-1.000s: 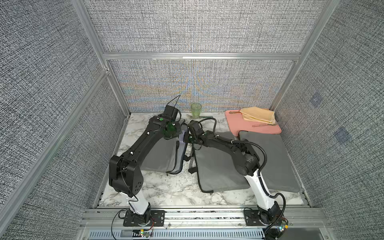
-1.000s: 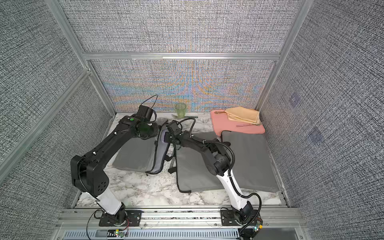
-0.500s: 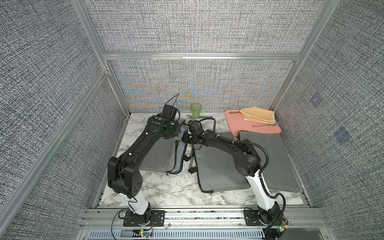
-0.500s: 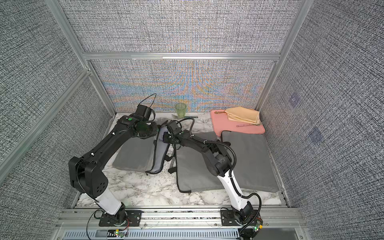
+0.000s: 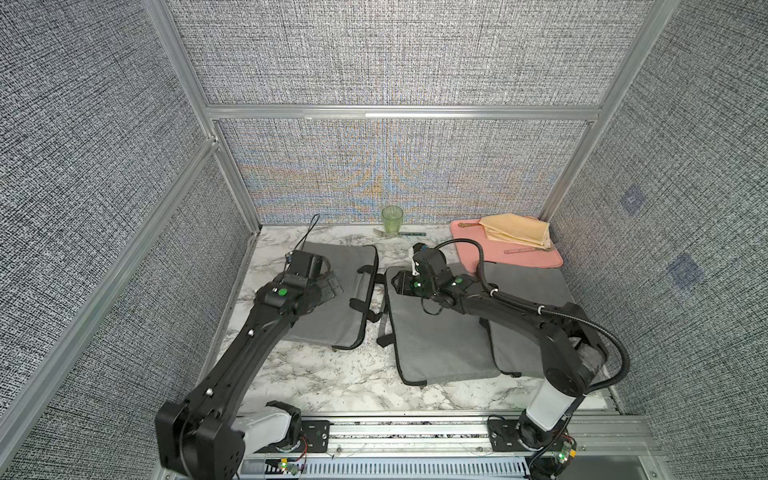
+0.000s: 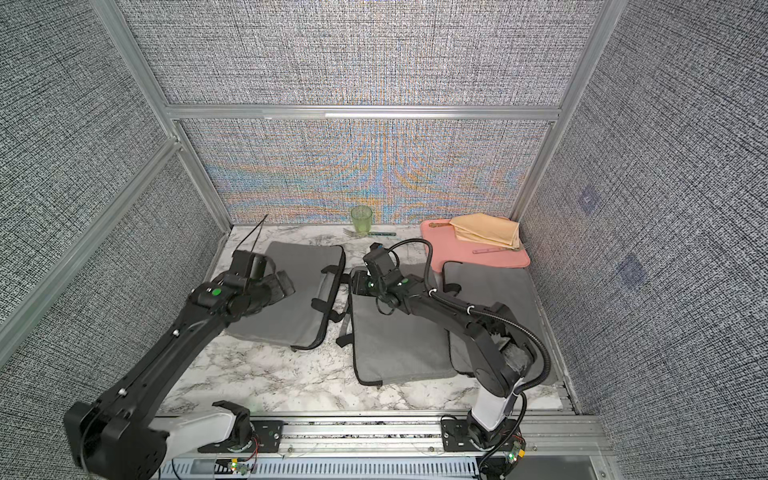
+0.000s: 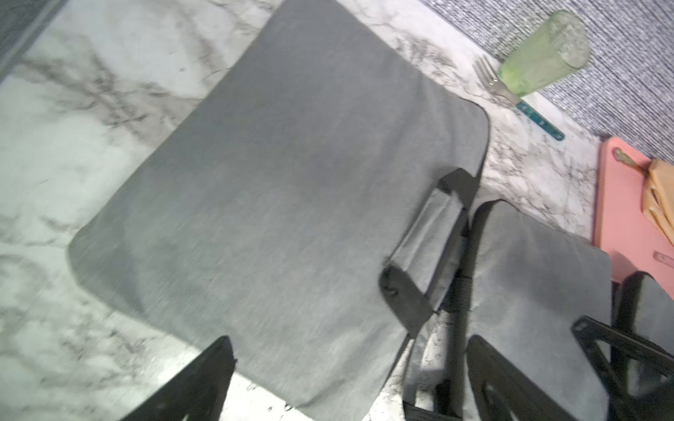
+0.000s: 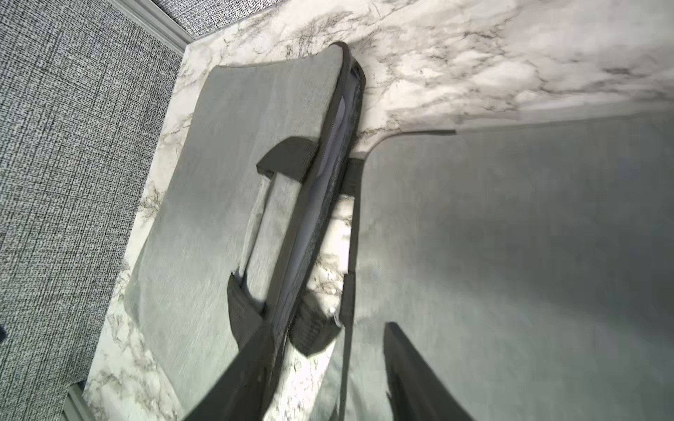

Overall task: Put the mouse into the laptop bag
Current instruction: Zip the zipper on the zippered laptop bag.

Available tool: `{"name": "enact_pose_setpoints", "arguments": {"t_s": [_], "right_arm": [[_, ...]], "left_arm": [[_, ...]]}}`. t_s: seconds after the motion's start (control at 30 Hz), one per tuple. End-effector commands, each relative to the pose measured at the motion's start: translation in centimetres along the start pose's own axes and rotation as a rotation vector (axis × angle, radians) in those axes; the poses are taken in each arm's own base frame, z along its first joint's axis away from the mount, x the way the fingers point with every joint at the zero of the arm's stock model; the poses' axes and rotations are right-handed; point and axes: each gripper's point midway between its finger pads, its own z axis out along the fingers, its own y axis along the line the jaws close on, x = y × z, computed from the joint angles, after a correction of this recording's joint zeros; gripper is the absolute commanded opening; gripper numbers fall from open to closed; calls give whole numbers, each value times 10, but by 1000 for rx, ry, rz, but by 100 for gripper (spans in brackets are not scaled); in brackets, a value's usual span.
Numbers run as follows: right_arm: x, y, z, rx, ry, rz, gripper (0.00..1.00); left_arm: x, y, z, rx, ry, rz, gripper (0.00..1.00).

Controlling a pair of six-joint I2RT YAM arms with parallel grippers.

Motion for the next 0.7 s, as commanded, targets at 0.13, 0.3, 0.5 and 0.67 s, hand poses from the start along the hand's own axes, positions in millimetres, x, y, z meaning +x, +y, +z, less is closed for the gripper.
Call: {"name": "enact_pose_setpoints", "arguments": {"t_s": [0.13, 0.3, 0.5, 0.67], "right_arm": [[51, 39, -12, 12, 51, -128, 65], [115, 87, -7, -24, 130, -236, 71], [182, 135, -1, -66, 194, -350, 71], [211, 146, 15, -71, 207, -350, 71]], "left_arm": [[17, 67, 0, -62, -192, -188, 99], [56, 77, 40, -58, -71, -221, 99], [80, 77, 74, -32, 1, -250, 99], [85, 81, 80, -14, -17, -263, 90]]}}
